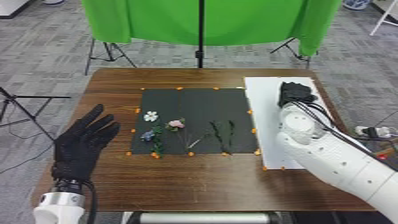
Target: Arrange flowers
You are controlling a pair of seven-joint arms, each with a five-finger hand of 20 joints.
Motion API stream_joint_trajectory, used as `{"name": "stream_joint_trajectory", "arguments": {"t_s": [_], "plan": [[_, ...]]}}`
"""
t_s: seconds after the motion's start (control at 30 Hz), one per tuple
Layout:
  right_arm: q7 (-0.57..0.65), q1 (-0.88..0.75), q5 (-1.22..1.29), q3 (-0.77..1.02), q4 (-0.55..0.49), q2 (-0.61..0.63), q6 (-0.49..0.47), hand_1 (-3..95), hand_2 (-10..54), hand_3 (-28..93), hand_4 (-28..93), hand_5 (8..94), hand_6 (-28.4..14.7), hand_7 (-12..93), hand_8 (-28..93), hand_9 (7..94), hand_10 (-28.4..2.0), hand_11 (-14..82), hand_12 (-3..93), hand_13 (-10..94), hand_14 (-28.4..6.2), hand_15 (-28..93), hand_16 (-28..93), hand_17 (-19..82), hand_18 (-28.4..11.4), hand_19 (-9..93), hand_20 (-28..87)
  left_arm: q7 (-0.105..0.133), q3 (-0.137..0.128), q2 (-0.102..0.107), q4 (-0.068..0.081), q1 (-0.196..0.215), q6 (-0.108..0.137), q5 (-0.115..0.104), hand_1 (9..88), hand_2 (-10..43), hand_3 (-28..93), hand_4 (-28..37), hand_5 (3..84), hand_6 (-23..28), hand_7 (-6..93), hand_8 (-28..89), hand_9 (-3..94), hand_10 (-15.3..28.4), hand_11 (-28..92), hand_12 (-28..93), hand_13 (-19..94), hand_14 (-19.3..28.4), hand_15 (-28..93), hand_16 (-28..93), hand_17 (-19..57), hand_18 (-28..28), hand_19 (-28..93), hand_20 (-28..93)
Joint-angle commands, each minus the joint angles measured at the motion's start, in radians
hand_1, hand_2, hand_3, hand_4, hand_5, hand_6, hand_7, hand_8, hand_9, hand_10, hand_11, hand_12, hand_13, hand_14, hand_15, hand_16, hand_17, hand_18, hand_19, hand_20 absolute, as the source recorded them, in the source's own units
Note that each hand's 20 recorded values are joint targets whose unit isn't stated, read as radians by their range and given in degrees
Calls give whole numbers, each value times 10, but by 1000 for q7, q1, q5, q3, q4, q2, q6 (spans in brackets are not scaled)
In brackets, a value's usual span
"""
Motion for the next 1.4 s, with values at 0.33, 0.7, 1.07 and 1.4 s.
{"name": "stream_joint_trajectory", "arguments": {"t_s": [0.33,0.7,1.07,1.4], "plan": [[-117,-32,-80,58,-216,-29,130,589,-95,653,-283,928,24,162,53,937,-62,210,277,817,-39,700,217,377,-223,932,620,-10,-3,-6,-2,14,1,4,234,60,809,-238,398,109,119,-87,357,207,254,114,264,284,528,-89,-78,270,558,214],[-300,-187,-122,123,-337,-231,-53,570,-95,684,-283,921,19,161,62,937,-66,206,286,802,-44,713,222,367,-222,932,626,-19,-3,-7,0,6,-2,6,234,61,809,-238,398,109,119,-87,358,207,254,114,264,282,528,-88,-78,269,558,215],[-299,-218,-163,99,-307,-311,-153,549,-95,693,-283,885,25,178,50,937,-67,190,328,749,-61,757,213,338,-217,932,628,-41,-12,-15,2,-2,-5,11,235,61,809,-237,399,110,118,-87,358,208,255,114,264,282,528,-88,-78,268,557,213],[-289,-242,-173,116,-326,-313,-229,511,-95,668,-283,811,21,148,11,898,-73,272,302,719,-77,789,205,323,-223,932,630,-38,-9,-12,3,-3,-3,11,235,61,810,-236,399,110,118,-87,359,208,256,114,264,284,528,-88,-78,268,556,214]]}}
